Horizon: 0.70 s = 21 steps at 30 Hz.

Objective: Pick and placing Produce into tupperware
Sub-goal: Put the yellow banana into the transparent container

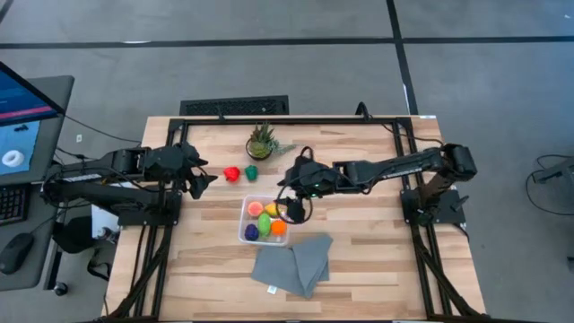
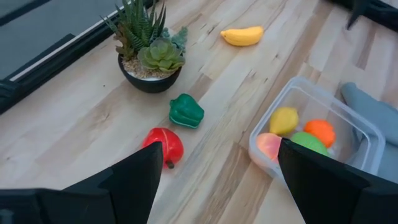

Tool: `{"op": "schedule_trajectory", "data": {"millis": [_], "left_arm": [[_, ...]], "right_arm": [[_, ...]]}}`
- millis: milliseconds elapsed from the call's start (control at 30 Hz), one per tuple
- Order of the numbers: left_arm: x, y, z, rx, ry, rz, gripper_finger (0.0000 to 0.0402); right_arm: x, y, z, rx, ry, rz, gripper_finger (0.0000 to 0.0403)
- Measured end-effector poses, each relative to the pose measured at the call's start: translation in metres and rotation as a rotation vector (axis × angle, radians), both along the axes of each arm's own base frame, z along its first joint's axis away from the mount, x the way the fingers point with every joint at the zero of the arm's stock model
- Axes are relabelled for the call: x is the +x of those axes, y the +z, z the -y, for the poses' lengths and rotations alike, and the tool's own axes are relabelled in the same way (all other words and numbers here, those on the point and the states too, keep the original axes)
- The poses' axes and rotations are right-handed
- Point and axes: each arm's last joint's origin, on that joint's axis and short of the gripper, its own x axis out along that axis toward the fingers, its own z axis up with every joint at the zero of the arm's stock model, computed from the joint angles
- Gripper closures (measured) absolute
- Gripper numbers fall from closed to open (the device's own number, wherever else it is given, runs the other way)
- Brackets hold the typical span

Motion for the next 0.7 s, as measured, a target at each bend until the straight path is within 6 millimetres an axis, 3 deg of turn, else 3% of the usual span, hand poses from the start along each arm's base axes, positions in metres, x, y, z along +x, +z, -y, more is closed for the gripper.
{"op": "schedule_trajectory", "data": {"millis": [200,400,700], "left_arm": [[-0.001,-0.001,0.000,0.013,-0.007,-0.021,0.0095],[-0.001,-0.001,-0.001,0.063,-0.005,-0.033,0.0095],[-0.001,-0.001,-0.002,0.089,0.003,-0.040,0.0095]], "right_arm": [[-0.045,0.000,0.006,0.033,-0.138,0.108,0.0113],[-0.085,-0.014,0.013,0.034,-0.295,0.137,0.0113],[-0.125,-0.041,0.016,0.068,-0.478,0.195,0.0113]]}}
